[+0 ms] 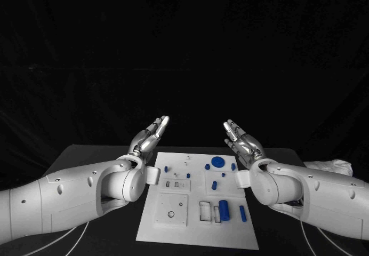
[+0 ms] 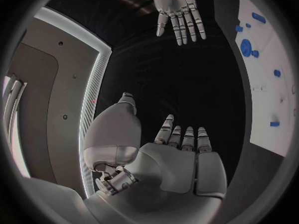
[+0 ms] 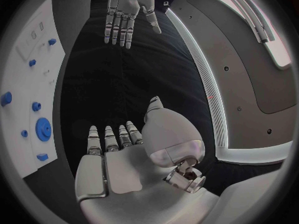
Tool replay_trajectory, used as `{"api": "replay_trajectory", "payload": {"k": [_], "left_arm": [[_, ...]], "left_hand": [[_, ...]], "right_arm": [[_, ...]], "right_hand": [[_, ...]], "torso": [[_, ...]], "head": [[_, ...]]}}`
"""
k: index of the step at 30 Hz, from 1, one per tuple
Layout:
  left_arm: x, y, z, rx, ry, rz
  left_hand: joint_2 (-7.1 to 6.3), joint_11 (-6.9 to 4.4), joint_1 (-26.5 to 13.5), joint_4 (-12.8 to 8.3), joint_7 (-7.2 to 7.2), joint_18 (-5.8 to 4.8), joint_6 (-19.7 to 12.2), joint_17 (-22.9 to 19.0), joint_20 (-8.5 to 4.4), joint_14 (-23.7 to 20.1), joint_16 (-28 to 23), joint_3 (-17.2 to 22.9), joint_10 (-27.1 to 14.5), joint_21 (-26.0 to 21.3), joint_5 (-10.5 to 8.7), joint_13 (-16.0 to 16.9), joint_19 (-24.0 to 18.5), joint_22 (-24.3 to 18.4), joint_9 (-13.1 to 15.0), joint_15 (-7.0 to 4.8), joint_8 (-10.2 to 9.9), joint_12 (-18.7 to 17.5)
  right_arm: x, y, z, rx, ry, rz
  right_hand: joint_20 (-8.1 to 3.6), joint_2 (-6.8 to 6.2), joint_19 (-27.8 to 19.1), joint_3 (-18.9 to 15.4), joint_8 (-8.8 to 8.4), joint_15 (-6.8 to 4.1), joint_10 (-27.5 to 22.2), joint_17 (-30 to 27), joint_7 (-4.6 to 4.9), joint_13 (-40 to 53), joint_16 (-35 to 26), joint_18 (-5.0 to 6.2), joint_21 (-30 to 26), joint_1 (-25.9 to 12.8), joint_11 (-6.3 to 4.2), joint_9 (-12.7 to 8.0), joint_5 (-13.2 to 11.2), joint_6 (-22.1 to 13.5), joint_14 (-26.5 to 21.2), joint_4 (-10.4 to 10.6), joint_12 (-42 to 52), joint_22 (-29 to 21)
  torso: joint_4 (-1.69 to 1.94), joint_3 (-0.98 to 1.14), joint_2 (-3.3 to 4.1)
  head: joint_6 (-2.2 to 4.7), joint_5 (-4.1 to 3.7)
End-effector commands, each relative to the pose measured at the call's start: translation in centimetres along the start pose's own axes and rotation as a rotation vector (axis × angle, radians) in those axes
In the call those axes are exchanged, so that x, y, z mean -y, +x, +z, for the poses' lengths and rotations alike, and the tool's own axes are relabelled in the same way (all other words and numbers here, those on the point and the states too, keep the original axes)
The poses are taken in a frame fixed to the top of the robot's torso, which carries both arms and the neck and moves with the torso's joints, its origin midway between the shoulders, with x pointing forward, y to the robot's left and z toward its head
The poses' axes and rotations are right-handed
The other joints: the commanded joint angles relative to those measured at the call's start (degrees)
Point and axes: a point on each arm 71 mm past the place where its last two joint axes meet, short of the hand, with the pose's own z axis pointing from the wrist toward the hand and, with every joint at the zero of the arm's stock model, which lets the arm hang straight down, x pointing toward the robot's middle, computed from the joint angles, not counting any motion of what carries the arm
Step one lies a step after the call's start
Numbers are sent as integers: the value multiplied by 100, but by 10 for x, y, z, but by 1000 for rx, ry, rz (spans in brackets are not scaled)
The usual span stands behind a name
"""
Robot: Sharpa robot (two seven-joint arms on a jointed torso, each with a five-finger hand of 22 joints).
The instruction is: Assemble the parts on the task board
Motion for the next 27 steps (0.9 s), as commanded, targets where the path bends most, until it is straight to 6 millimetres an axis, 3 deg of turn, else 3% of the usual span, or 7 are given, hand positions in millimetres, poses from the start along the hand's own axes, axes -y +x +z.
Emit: {"api": "replay_trajectory", "payload": {"k": [1, 5, 11, 12, 16, 22, 27], "left_arm": [[8, 11, 3, -151, 45, -154], [12, 13, 5, -196, 55, -184], [14, 14, 6, -214, 58, -196], [20, 4, -4, -346, 36, -145], [28, 2, -5, -363, 34, -142], [44, -2, -12, -368, 40, -132], [56, -9, -22, -350, 75, -68]], "left_hand": [[-14, -100, 49, 23, -104, 54, -167, -9, 91, -4, -20, -5, -3, -21, 40, -8, 0, -155, -20, -295, -12, -19], [-83, -247, 60, 26, -275, 60, -416, -9, 102, -4, -20, -27, -3, -21, 41, -8, 0, -155, -42, -217, -33, -19], [95, -166, 198, 15, -253, 66, -505, -9, 132, -4, -20, 73, -3, -21, 38, -8, 0, -155, -45, -92, -35, -19], [147, -134, 256, 11, -233, 66, -501, -9, 155, -4, -20, 101, -3, -21, 39, -8, 0, -155, -43, -54, -33, -19], [428, 37, 629, -1, -116, 59, -451, -9, 387, -4, -20, 175, -3, -21, 56, -8, 0, -155, -39, 188, -28, -19], [694, 214, 1018, -10, 12, 70, -334, -9, 608, -4, -20, 44, -3, -21, 239, -8, 0, -155, -32, 329, -19, -19], [821, 479, 1255, -11, 4, 83, -315, -9, 805, -4, -20, -162, -2, -6, 321, -8, 15, -142, -32, 473, -19, -19]], "right_arm": [[-2, 9, 0, -169, 13, 149], [-3, 9, 0, -219, 20, 186], [-4, 9, 0, -247, 24, 206], [-19, -2, -12, -346, 0, 69], [-28, -8, -15, -341, -4, -3], [-62, -15, -17, -353, -43, -305], [-97, -15, -16, -422, -67, -798]], "right_hand": [[117, -19, -4, -102, 26, 205, -1, -6, -5, -10, -17, 117, -32, 309, 73, 9, -69, 70, 10, 39, -36, -6], [195, -68, -4, -109, 32, 353, -1, -6, 20, -10, -17, 129, -32, 364, 129, 12, -140, 101, 10, 43, -36, -6], [434, -205, 187, -77, 74, 621, 1, 76, 138, -4, 69, 125, 151, 609, 429, 47, -157, 321, 94, -26, -26, 116], [496, -238, 351, -55, 80, 679, 10, 155, 142, 10, 157, 131, 268, 716, 511, 54, -121, 358, 208, -78, 0, 183], [676, -356, 2257, 95, 217, 889, 163, 938, 164, 125, 1274, 117, 1343, 1319, 827, 169, 292, 954, 2030, -514, 308, 705], [427, -416, 4997, 505, 695, 611, 1461, 1750, 545, 572, 3309, 143, 2817, 2352, 1349, 607, 1346, 2779, 4938, -1291, 1878, 1352], [85, -537, 5901, 575, 724, 233, 2570, 2349, 690, 712, 4628, 144, 3828, 2405, 1361, 754, 932, 3150, 5977, -1427, 2635, 1964]], "torso": [[0, -1, 0], [0, -1, 0], [0, -1, 0], [24, 25, 215], [38, 14, 317], [73, 34, 602], [110, 50, 790]], "head": [[0, 0], [0, 0], [0, 0], [-458, -32], [-545, -98], [-621, -115], [-659, -145]]}}
